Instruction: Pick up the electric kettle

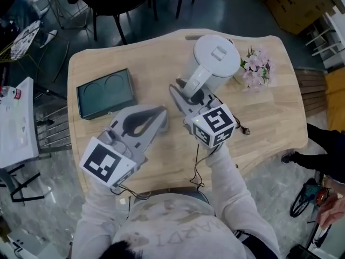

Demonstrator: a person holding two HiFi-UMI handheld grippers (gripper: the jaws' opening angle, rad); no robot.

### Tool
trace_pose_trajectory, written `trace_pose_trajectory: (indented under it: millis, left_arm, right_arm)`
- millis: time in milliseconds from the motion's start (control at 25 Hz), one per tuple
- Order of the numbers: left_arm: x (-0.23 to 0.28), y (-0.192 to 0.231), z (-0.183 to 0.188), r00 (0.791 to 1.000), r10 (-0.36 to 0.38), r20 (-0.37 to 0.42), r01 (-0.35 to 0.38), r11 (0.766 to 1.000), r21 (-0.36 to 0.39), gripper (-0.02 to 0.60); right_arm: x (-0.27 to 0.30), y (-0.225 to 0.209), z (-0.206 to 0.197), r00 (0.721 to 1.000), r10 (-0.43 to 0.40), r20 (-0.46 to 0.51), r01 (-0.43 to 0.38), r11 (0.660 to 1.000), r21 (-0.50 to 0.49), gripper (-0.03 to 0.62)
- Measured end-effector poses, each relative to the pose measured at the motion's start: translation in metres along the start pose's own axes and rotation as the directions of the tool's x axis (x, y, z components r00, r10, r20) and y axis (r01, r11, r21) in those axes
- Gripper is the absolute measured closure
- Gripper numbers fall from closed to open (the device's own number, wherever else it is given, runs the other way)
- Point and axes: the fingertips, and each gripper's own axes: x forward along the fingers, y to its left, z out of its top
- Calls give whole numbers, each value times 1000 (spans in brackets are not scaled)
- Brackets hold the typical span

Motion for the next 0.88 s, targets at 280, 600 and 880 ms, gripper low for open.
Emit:
trace_pose_trajectory:
  millis: [280,600,880]
  left_arm:
    - [0,-37,14,999,-33,27,32,999,31,505]
    - [-4,-89,26,996,-71,50,67,996,65,505]
    - [-12,-134,34,993,-94,67,88,992,92,505]
  right_arm:
    - [-47,21,25,1000,3,25,-2,999,-49,500]
    - [-114,50,48,999,-5,54,9,996,-86,500]
    - [-172,80,57,998,-2,66,10,993,-120,500]
